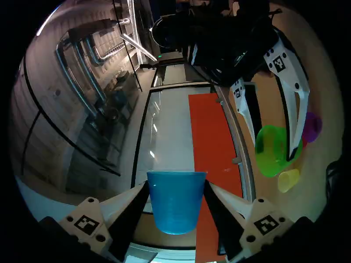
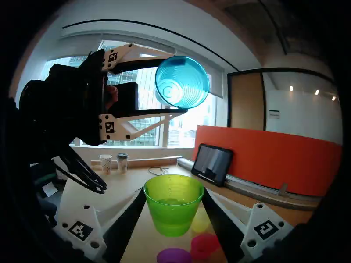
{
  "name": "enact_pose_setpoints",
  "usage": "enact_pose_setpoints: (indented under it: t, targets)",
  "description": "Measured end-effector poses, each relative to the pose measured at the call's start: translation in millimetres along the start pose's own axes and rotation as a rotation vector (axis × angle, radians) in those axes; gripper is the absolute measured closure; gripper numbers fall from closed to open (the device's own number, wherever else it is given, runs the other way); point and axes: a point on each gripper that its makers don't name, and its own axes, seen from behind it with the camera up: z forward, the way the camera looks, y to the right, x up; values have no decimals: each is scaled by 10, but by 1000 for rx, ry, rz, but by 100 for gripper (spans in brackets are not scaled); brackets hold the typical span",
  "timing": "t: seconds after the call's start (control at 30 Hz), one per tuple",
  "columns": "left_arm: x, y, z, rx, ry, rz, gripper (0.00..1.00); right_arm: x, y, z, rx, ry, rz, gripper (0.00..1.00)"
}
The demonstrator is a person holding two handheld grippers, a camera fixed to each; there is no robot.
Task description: Pour water
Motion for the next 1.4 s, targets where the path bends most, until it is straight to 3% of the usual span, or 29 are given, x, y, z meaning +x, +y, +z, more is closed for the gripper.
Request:
enact_pose_setpoints:
  t: [0.4, 0.9, 1.1, 1.4]
  targets:
    - [-56, 14, 17, -18, -6, -32, 14, -25, 22, -7, -3, 0, 3, 8]
    - [-135, 112, 4, -34, -23, -118, 14, -18, 45, -35, -9, 2, 6, 8]
    - [-154, 226, -4, -56, -27, -198, 14, -14, 65, -58, -17, 2, 4, 8]
    - [-243, 353, 6, -92, -47, -427, 15, -26, 137, -108, -30, 2, 8, 8]
